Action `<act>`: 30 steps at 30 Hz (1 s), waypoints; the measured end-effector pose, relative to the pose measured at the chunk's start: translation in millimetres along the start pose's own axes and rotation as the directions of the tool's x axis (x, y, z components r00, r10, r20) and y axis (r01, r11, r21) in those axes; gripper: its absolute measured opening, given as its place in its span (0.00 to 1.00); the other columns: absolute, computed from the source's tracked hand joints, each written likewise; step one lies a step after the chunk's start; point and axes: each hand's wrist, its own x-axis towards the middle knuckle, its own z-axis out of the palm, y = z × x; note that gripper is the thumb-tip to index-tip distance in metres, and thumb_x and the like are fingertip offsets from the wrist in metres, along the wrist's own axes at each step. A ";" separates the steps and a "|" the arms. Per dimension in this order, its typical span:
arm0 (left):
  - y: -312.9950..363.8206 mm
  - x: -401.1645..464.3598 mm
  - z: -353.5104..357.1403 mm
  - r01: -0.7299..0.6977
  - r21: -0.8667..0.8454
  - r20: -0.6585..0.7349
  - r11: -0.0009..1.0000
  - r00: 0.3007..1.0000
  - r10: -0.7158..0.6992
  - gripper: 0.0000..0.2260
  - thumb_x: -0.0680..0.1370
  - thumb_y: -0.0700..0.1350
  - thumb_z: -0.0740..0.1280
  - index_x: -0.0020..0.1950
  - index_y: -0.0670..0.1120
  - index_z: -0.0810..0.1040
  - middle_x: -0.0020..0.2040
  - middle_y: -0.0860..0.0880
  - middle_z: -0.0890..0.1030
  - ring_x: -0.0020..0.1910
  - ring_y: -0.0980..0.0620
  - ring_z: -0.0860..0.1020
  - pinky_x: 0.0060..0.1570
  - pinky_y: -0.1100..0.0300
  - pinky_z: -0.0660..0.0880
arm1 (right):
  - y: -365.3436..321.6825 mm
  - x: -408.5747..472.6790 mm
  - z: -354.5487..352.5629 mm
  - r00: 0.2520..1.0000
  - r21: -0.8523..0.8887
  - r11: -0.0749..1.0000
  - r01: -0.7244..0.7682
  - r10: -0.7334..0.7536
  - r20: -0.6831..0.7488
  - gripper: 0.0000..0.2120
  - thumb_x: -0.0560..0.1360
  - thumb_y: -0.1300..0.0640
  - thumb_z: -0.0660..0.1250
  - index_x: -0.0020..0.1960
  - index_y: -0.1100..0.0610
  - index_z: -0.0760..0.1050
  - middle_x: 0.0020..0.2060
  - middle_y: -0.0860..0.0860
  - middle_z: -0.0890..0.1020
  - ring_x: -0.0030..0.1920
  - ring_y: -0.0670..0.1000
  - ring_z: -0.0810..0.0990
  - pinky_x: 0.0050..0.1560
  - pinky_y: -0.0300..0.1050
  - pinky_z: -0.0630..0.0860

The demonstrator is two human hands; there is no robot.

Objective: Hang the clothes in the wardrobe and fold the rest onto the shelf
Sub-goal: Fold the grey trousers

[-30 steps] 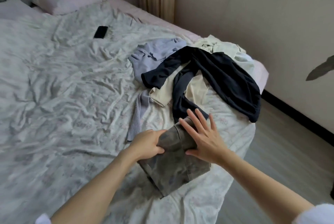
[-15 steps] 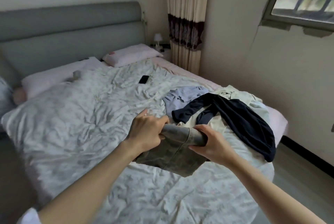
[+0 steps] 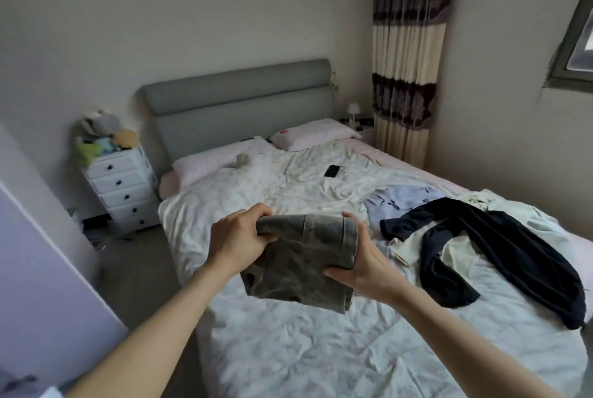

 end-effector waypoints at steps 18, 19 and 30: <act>-128.8 -78.2 -205.8 0.402 -0.664 0.130 0.631 0.892 -0.432 0.39 0.65 0.41 0.78 0.65 0.63 0.59 0.61 0.57 0.71 0.53 0.71 0.75 0.46 0.73 0.73 | -170.7 121.2 124.1 0.926 0.347 0.861 0.372 -0.370 -0.075 0.20 0.76 0.60 0.64 0.51 0.36 0.62 0.47 0.38 0.75 0.46 0.35 0.75 0.43 0.29 0.70; -135.2 -80.9 -209.3 0.405 -0.668 0.134 0.624 0.891 -0.434 0.40 0.64 0.40 0.78 0.66 0.61 0.58 0.61 0.57 0.70 0.53 0.70 0.75 0.46 0.71 0.74 | -175.1 124.3 133.6 0.930 0.371 0.855 0.361 -0.361 -0.074 0.19 0.76 0.61 0.64 0.52 0.38 0.62 0.47 0.39 0.75 0.47 0.37 0.74 0.44 0.29 0.69; -261.1 -59.9 -201.1 0.383 -0.684 -0.102 0.621 0.792 -0.601 0.24 0.71 0.42 0.74 0.63 0.52 0.68 0.57 0.53 0.79 0.57 0.56 0.78 0.53 0.63 0.75 | -231.2 182.9 244.5 0.964 0.439 0.858 0.266 -0.248 -0.098 0.12 0.78 0.61 0.62 0.59 0.54 0.64 0.45 0.39 0.74 0.48 0.44 0.74 0.44 0.40 0.69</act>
